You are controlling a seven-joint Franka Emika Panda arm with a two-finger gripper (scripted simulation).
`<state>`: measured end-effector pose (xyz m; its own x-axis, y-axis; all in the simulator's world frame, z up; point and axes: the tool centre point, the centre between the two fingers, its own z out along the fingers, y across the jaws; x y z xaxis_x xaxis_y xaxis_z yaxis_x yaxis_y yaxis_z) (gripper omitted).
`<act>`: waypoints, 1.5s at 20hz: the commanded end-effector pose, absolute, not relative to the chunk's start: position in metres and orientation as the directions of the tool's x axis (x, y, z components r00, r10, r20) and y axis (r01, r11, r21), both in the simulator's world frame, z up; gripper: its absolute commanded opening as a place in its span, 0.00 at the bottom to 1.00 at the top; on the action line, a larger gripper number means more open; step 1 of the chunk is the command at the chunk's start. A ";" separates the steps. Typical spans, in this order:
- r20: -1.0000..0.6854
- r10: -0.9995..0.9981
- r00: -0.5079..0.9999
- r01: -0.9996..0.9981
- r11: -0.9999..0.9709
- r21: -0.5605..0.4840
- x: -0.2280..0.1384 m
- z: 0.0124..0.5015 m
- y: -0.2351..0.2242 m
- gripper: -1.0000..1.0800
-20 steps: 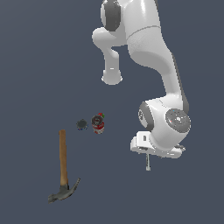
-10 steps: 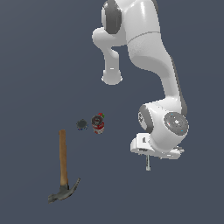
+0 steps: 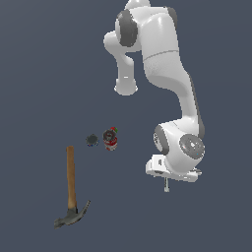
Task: Pick up a designated object from a clutter of objects.
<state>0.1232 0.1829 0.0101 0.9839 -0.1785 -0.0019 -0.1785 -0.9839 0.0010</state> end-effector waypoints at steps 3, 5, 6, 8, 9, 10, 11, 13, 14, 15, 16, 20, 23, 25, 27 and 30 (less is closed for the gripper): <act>0.000 -0.179 0.984 -0.179 -0.984 0.000 0.125 0.010 0.183 0.00; 0.000 -0.179 0.984 -0.179 -0.984 0.000 0.125 0.010 0.183 0.00; 0.000 -0.179 0.984 -0.179 -0.984 0.000 0.125 0.010 0.183 0.00; 0.000 -0.179 0.984 -0.179 -0.984 0.000 0.125 0.010 0.183 0.00; 0.000 -0.179 0.984 -0.179 -0.984 0.000 0.125 0.010 0.183 0.00; 0.000 -0.179 0.984 -0.179 -0.984 0.000 0.125 0.010 0.183 0.00; 0.000 -0.179 0.984 -0.179 -0.984 0.000 0.125 0.010 0.183 0.00; 0.000 -0.179 0.984 -0.179 -0.984 0.000 0.124 0.010 0.183 0.00; 0.000 -0.179 0.984 -0.179 -0.984 0.000 0.124 0.010 0.183 0.00; 0.000 -0.179 0.984 -0.179 -0.984 0.000 0.124 0.011 0.183 0.00; 0.000 -0.179 0.984 -0.179 -0.984 0.000 0.123 0.012 0.182 0.00; 0.000 -0.179 0.984 -0.179 -0.984 0.000 0.119 0.018 0.180 0.00; 0.000 -0.179 0.984 -0.179 -0.984 0.000 0.113 0.026 0.177 0.00; 0.000 -0.179 0.984 -0.179 -0.984 0.000 0.109 0.032 0.175 0.00; 0.000 -0.179 0.984 -0.179 -0.984 0.000 0.103 0.040 0.172 0.00; 0.000 -0.179 0.984 -0.179 -0.984 0.000 0.093 0.055 0.167 0.00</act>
